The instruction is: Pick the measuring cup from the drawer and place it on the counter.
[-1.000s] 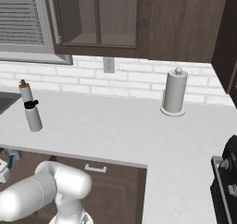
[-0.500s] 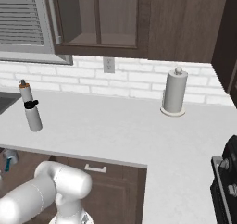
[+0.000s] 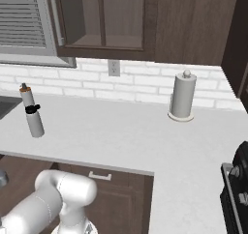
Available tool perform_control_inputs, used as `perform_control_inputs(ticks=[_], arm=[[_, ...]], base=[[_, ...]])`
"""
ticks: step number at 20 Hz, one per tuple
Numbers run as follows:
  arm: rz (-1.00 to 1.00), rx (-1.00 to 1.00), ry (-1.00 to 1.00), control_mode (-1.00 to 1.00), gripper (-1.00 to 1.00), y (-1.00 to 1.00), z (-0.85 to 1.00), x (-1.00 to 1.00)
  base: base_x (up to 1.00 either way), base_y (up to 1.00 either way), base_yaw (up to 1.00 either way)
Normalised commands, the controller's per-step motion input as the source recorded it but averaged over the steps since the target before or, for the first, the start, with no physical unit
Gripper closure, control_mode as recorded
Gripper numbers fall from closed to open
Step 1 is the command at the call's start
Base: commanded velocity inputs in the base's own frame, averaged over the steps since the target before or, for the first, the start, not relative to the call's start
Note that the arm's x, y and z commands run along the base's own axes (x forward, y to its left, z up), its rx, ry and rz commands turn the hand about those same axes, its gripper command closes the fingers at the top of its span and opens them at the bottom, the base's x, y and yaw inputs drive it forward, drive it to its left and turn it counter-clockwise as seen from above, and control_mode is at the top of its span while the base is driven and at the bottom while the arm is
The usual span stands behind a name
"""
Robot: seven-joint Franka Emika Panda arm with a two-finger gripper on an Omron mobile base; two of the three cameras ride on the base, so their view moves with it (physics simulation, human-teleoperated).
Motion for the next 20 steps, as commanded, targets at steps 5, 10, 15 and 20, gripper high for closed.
perform_control_inputs(ticks=[5, 10, 15, 20], arm=[[0.00, -0.01, 0.03, -1.00, -1.00, 0.17, -0.01, -0.67], [0.03, 0.00, 0.01, -1.00, -1.00, 0.00, 0.00, 0.01], [0.06, 0.00, -0.06, -1.00, -1.00, -0.02, 0.34, 0.51], [0.05, 0.00, -0.11, -1.00, -1.00, -0.02, 0.54, 0.81]], base=[[0.00, 0.00, 0.00], [0.00, 0.00, 0.00], [0.00, 0.00, 0.00], [0.00, 0.00, 0.00]])
